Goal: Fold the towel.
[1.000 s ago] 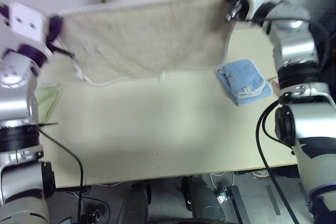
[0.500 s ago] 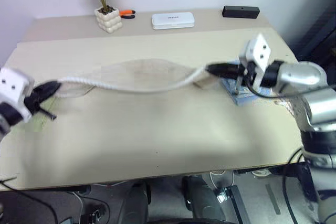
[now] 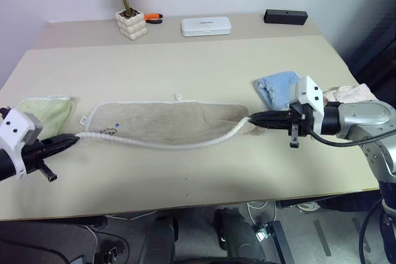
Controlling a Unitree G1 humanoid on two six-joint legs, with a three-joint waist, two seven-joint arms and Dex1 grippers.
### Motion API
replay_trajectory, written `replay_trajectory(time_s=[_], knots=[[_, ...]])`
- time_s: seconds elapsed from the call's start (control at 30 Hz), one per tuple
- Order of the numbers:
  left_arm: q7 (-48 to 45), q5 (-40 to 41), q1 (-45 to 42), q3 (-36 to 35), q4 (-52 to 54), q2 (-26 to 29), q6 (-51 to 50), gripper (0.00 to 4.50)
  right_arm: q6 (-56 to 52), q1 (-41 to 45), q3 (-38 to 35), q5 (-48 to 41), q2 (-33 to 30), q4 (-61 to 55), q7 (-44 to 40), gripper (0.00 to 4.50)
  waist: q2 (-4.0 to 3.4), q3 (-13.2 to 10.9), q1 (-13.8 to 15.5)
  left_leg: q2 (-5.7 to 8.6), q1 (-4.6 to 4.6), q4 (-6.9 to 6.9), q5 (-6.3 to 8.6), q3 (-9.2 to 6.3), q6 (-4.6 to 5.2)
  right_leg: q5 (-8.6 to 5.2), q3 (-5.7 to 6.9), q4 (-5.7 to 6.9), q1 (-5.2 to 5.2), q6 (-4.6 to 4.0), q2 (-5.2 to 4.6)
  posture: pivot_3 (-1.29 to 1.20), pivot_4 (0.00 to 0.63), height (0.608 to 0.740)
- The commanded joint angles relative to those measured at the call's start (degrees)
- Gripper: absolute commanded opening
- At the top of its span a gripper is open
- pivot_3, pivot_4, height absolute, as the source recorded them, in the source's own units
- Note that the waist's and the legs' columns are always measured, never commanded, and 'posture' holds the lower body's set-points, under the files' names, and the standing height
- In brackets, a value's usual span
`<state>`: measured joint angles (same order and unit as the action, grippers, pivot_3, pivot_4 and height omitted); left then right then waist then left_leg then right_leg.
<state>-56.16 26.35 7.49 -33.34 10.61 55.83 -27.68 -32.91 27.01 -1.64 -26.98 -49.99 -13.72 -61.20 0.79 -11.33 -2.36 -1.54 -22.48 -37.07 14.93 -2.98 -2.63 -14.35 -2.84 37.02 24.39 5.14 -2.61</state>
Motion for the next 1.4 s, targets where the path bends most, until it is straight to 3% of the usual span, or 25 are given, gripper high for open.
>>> replay_trajectory(time_s=[0.03,0.73,0.8,0.87,0.97,1.17,1.4], knots=[[2.81,-4.82,-5.64,5.36,-4.77,-0.48,5.96,0.0,4.94,3.51,2.94,5.87,2.4,5.83,3.09,0.05,0.02,0.0,-0.04,0.0,0.0,0.0,0.0,-0.01,0.0,0.01,0.0,0.01,0.0,-0.01,0.03,0.0,0.15,0.737],[2.6,-5.8,-6.9,6.68,-7.09,-0.49,8.48,0.0,6.82,4.2,3.16,7.68,3.42,7.74,2.19,0.05,0.02,0.0,-0.08,-0.03,-0.07,0.03,0.08,0.02,0.14,0.11,-0.01,0.09,0.12,0.25,0.02,0.0,0.15,0.737],[7.57,-15.17,-25.74,17.98,-27.04,-5.69,16.91,0.0,10.81,8.87,7.88,13.85,9.62,20.49,7.6,0.05,-0.14,0.09,0.43,-0.02,-0.01,0.03,0.08,0.03,0.14,0.11,-0.01,0.08,0.06,0.25,0.01,0.0,0.15,0.737],[9.21,-20.03,-35.46,23.2,-38.57,-8.19,22.44,0.0,13.4,11.33,9.73,17.16,12.8,27.17,9.55,0.05,0.07,0.09,1.31,0.01,0.36,-0.08,0.02,-0.15,0.11,0.13,0.11,0.06,-0.41,0.0,0.18,0.0,0.15,0.737],[8.22,-20.99,-37.67,24.34,-44.51,-8.3,26.97,0.0,15.37,12.18,9.75,18.23,13.93,29.52,8.86,0.05,0.14,0.13,0.74,0.02,0.18,-0.05,-0.17,-0.22,0.05,0.44,0.05,-0.01,-0.31,0.05,0.17,0.0,0.15,0.737],[7.09,-20.77,-38.19,24.65,-47.66,-8.04,30.31,0.0,17.2,13.15,9.78,18.98,14.7,31.7,7.79,0.05,0.14,0.13,-0.23,0.05,-0.97,0.0,-0.15,0.02,0.05,0.38,-0.01,0.18,1.09,0.3,0.02,0.0,0.15,0.737],[5.58,-20.33,-37.98,24.49,-48.01,-7.35,30.61,0.0,18.16,13.53,9.53,19.42,15.04,32.84,7.65,0.05,0.14,0.13,-0.12,0.05,-0.81,-0.14,-0.14,0.0,0.09,0.43,0.0,0.27,0.85,0.28,0.04,0.0,0.15,0.737]])
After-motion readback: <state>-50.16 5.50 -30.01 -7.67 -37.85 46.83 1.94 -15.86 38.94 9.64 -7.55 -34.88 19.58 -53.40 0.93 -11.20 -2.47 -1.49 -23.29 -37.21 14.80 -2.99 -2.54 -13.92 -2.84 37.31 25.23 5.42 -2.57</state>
